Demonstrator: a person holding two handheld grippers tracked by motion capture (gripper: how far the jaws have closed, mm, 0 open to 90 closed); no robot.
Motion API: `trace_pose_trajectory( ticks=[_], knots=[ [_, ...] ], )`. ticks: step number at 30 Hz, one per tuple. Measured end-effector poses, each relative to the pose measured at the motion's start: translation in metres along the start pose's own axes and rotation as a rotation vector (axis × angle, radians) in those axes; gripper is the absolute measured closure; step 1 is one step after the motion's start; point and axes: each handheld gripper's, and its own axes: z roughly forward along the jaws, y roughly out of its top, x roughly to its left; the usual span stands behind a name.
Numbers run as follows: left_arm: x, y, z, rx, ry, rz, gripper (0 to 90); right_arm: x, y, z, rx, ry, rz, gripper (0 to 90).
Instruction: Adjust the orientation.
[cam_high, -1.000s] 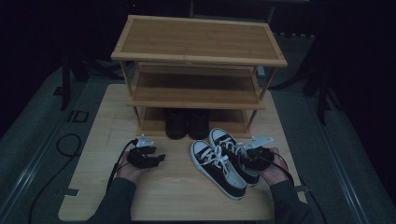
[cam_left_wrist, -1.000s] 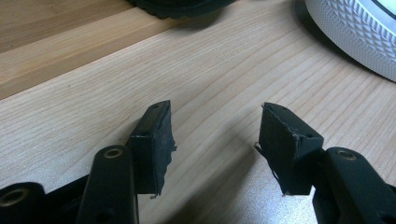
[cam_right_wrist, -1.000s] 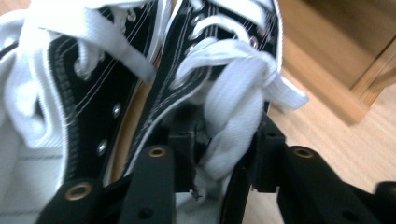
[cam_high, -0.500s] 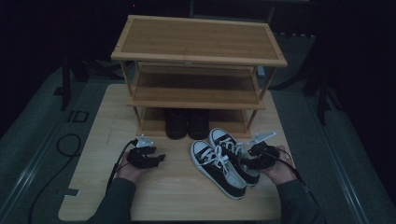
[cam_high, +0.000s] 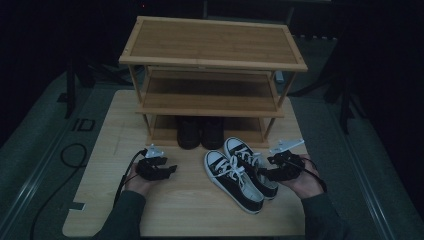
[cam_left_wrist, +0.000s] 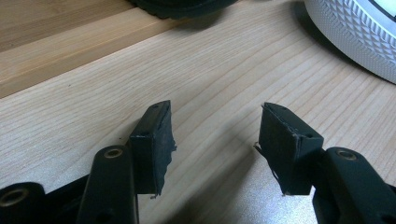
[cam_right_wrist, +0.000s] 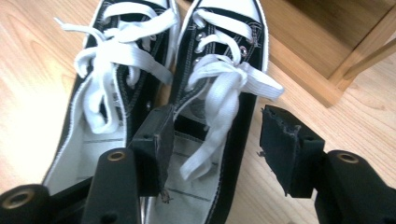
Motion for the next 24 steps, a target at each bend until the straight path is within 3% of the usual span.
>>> trace_pose_trajectory(
  ticks=[6, 13, 24],
  knots=[
    [0.000, 0.000, 0.000, 0.001, 0.001, 0.001, 45.1, 0.001, 0.000, -0.005, -0.027, 0.040, 0.051, 45.6],
    [0.000, 0.000, 0.000, 0.002, 0.001, 0.003, 45.1, 0.006, 0.000, -0.003, -0.028, 0.043, 0.035, 43.1],
    [0.000, 0.000, 0.000, 0.002, 0.003, 0.002, 44.9, 0.017, -0.001, 0.005, -0.017, 0.086, 0.021, 39.6]
  ],
)
